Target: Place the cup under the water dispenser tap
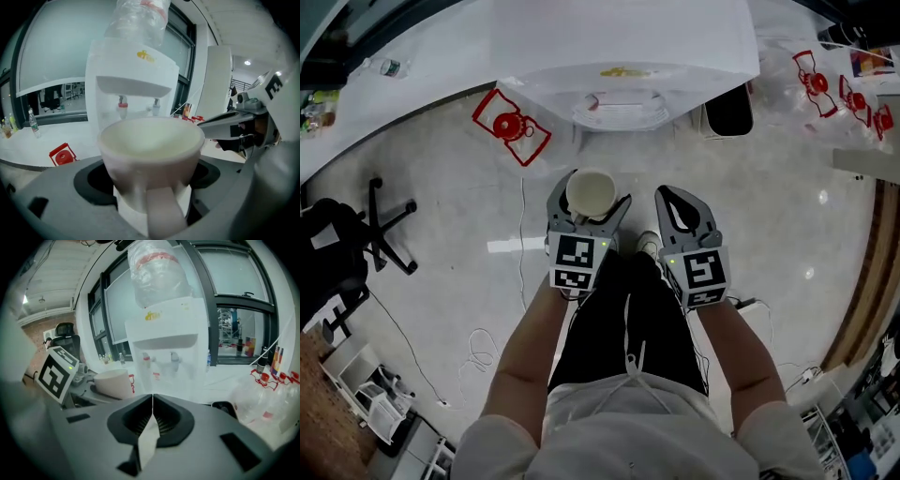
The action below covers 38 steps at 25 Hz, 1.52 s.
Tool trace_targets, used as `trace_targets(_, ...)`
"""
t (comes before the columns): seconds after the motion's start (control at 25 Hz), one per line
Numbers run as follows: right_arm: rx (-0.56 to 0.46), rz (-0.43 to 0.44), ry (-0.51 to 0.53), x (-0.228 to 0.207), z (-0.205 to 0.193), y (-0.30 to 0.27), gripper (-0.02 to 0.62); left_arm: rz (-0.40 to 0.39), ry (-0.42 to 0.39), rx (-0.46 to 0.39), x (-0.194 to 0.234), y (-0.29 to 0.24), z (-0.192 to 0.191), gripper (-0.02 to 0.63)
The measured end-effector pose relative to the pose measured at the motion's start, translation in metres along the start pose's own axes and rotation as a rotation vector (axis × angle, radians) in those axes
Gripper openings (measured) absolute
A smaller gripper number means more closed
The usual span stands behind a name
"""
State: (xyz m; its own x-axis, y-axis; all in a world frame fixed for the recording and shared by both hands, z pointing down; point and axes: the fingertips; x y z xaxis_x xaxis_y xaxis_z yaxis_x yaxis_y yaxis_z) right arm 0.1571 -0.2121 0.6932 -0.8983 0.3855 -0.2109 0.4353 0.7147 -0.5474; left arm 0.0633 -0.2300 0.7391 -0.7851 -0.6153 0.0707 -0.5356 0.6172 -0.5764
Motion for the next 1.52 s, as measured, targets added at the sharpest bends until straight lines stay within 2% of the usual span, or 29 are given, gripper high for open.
trace_targets(0.24,-0.017,-0.023,0.005,-0.029,-0.024,-0.047,0.029,0.072,-0.004,-0.022,0.039,-0.068,-0.024,0.46)
trace_targets(0.48,-0.026,-0.039,0.017,-0.052,-0.038,-0.079,0.029,0.125,-0.005,-0.07,0.075,-0.119,-0.023,0.46)
trace_targets(0.68,-0.034,-0.026,0.042,-0.059,-0.04,-0.093,0.029,0.146,-0.049,-0.065,0.094,-0.149,-0.024,0.46)
trace_targets(0.84,-0.034,-0.03,0.039,-0.065,-0.041,-0.099,0.029,0.172,-0.052,-0.066,0.101,-0.163,-0.033,0.46)
trace_targets(1.0,-0.018,-0.03,0.036,-0.065,-0.048,-0.099,0.029,0.185,-0.051,-0.115,0.102,-0.166,-0.031,0.46)
trace_targets(1.16,0.001,-0.025,0.019,-0.062,-0.058,-0.099,0.029,0.183,-0.099,-0.159,0.102,-0.17,-0.029,0.46)
trace_targets(1.36,0.037,0.018,0.018,-0.05,-0.065,-0.097,0.028,0.148,-0.101,-0.152,0.098,-0.173,-0.027,0.46)
trace_targets(1.52,0.027,0.029,0.016,-0.044,-0.065,-0.1,0.029,0.127,-0.105,-0.128,0.098,-0.176,-0.028,0.46)
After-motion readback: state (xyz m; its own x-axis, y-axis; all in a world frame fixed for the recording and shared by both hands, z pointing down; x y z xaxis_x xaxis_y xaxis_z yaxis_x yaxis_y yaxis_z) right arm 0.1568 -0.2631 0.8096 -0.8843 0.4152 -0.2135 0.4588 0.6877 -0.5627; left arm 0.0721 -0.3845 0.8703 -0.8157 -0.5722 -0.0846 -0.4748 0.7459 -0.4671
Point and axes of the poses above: the fingertips, and each gripper's own axes: y backward along the fingers, x to its left, z out of its top, and after that the axes turned 5 degrees about -y, right-handed
